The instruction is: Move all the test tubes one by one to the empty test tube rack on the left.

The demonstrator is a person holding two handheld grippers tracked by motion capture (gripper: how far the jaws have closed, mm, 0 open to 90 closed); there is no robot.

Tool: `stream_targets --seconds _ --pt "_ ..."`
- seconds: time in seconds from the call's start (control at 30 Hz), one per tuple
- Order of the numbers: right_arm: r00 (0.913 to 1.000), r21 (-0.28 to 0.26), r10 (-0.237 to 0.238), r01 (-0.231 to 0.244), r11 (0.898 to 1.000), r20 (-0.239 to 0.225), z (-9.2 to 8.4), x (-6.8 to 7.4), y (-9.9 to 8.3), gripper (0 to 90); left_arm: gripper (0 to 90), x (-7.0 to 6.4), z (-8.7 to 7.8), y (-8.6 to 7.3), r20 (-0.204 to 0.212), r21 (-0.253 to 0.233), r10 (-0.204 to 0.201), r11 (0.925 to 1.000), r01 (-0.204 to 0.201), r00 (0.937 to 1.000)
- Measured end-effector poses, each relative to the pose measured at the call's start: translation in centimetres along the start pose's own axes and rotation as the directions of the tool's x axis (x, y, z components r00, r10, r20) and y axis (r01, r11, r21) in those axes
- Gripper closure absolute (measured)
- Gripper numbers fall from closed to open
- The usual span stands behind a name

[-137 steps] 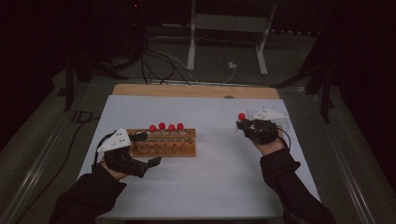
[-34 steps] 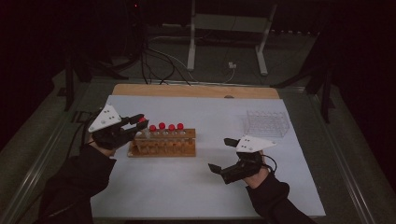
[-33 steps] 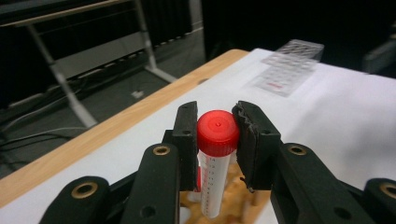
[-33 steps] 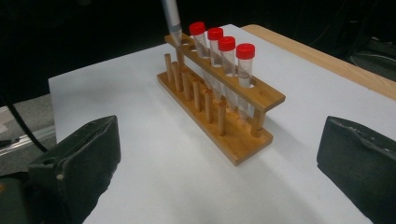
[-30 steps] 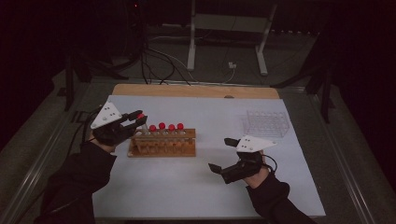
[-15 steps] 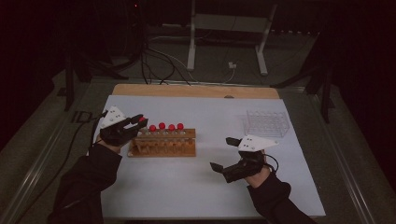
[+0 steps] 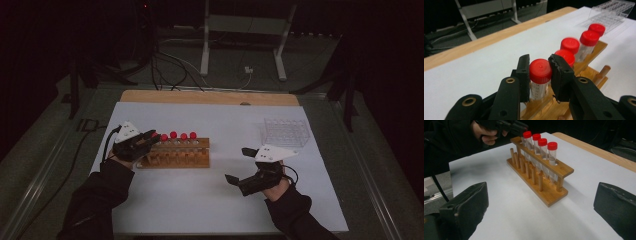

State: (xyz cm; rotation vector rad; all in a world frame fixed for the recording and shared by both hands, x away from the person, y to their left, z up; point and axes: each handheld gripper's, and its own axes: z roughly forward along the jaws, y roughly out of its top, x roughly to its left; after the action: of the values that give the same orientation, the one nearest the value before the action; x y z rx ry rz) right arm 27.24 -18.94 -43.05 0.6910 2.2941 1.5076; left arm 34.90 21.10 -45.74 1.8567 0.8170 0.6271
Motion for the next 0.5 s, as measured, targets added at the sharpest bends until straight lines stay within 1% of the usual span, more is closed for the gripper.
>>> stream_targets --seconds 0.03,0.07,0.13,0.17,0.2,0.23,0.27,0.3,0.33,0.37,0.4,0.43,0.5 --pt "1.0000 0.000 0.000 0.000 1.000 -0.001 0.0 0.0 0.0 0.0 71.4 0.0 -0.1 0.0 -0.002 0.004 -0.004 1.0000 0.004 1.0000" --pt "1.0000 0.001 -0.001 0.001 1.000 -0.001 0.0 0.0 0.0 0.0 71.3 0.0 -0.2 0.1 0.003 0.003 -0.002 1.0000 0.002 1.0000" --pt "1.0000 -0.001 -0.001 0.001 1.000 -0.002 0.0 0.0 0.0 0.0 69.8 0.1 -0.4 0.2 0.013 0.003 -0.012 0.9999 0.012 0.9998" --pt "1.0000 -0.001 -0.001 0.001 1.000 0.000 -0.1 0.0 0.0 0.0 63.0 0.1 -0.7 0.3 0.030 0.003 -0.007 1.0000 0.007 0.9995" --pt "1.0000 -0.002 -0.003 0.003 1.000 0.000 -0.1 0.0 0.0 0.0 58.9 0.0 -1.0 0.4 0.028 0.004 -0.002 1.0000 0.001 0.9996" --pt "1.0000 -0.003 -0.004 0.004 1.000 0.002 -0.1 0.0 0.0 0.0 54.9 0.0 -1.2 0.5 0.036 0.004 -0.007 1.0000 0.007 0.9993" --pt "1.0000 -0.003 -0.006 0.006 1.000 0.004 -0.2 0.0 0.0 0.0 48.4 -0.1 -1.5 0.5 0.050 0.006 -0.008 1.0000 0.008 0.9987" --pt "1.0000 -0.003 -0.007 0.007 1.000 0.006 -0.2 0.0 0.0 0.0 44.8 -0.2 -1.9 0.5 0.052 0.007 0.001 1.0000 -0.001 0.9986" --pt "1.0000 -0.004 -0.005 0.005 1.000 0.007 -0.3 0.0 0.0 0.0 42.9 -0.3 -2.2 0.5 0.069 0.008 -0.001 1.0000 0.000 0.9976" --pt "0.9999 -0.003 -0.006 0.006 1.000 0.008 -0.3 -0.1 0.0 0.0 38.8 -0.5 -2.6 0.5 0.079 0.012 0.003 0.9999 -0.004 0.9969" --pt "0.9999 -0.003 -0.005 0.005 1.000 0.011 -0.4 -0.1 -0.1 0.0 34.6 -0.7 -2.9 0.4 0.077 0.012 0.012 0.9999 -0.013 0.9970" --pt "0.9999 -0.005 -0.001 0.002 1.000 0.013 -0.5 -0.1 -0.1 0.0 32.8 -1.0 -3.4 0.3 0.094 0.008 0.018 0.9998 -0.019 0.9954" --pt "0.9998 -0.006 0.001 -0.001 1.000 0.019 -0.7 -0.1 -0.3 0.0 28.3 -1.4 -4.1 0.1 0.108 0.004 0.016 0.9999 -0.016 0.9940"
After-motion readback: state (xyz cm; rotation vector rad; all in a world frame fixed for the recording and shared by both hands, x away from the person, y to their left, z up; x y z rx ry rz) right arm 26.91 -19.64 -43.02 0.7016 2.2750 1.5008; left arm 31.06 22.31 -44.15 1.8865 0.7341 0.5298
